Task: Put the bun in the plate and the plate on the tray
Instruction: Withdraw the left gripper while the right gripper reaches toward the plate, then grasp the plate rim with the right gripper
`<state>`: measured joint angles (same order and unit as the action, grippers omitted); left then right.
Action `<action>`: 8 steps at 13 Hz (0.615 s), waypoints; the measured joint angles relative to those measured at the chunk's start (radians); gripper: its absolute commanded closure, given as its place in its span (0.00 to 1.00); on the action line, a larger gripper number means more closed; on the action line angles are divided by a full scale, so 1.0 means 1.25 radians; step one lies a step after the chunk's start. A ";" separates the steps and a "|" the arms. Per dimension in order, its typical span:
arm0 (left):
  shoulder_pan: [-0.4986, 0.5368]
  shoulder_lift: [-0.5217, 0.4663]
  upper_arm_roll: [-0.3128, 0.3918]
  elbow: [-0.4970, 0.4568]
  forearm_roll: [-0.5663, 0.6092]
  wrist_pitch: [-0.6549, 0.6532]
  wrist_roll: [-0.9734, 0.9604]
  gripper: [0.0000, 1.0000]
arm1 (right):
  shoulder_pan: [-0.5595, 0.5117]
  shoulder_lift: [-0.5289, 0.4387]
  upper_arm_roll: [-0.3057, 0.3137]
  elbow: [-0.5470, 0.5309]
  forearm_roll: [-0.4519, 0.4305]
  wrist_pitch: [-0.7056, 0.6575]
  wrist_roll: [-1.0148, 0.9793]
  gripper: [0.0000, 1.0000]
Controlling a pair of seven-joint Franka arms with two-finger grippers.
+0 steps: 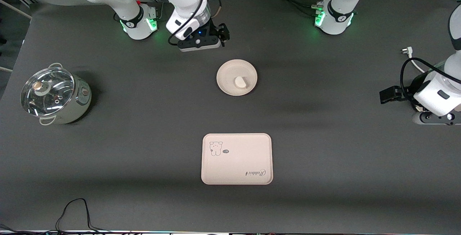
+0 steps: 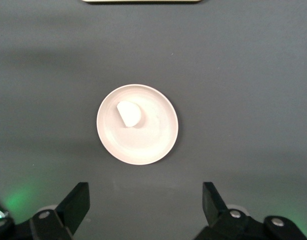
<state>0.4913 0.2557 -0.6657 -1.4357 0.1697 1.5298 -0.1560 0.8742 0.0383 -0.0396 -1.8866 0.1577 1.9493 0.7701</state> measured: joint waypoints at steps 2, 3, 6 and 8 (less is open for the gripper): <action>-0.069 -0.030 0.089 -0.024 -0.030 0.002 0.001 0.00 | -0.006 0.001 -0.002 -0.051 0.053 0.069 -0.029 0.00; -0.124 -0.049 0.160 -0.040 -0.043 0.007 0.012 0.00 | -0.007 0.001 -0.004 -0.092 0.083 0.118 -0.063 0.00; -0.239 -0.085 0.333 -0.064 -0.074 0.014 0.083 0.00 | -0.009 0.007 -0.005 -0.247 0.155 0.319 -0.176 0.00; -0.270 -0.112 0.374 -0.086 -0.078 0.047 0.092 0.00 | -0.008 0.032 -0.004 -0.335 0.170 0.457 -0.213 0.00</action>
<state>0.1544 0.1160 -0.1984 -1.5427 0.0718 1.5891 -0.0406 0.8636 0.0786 -0.0444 -2.3058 0.3703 2.5201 0.5043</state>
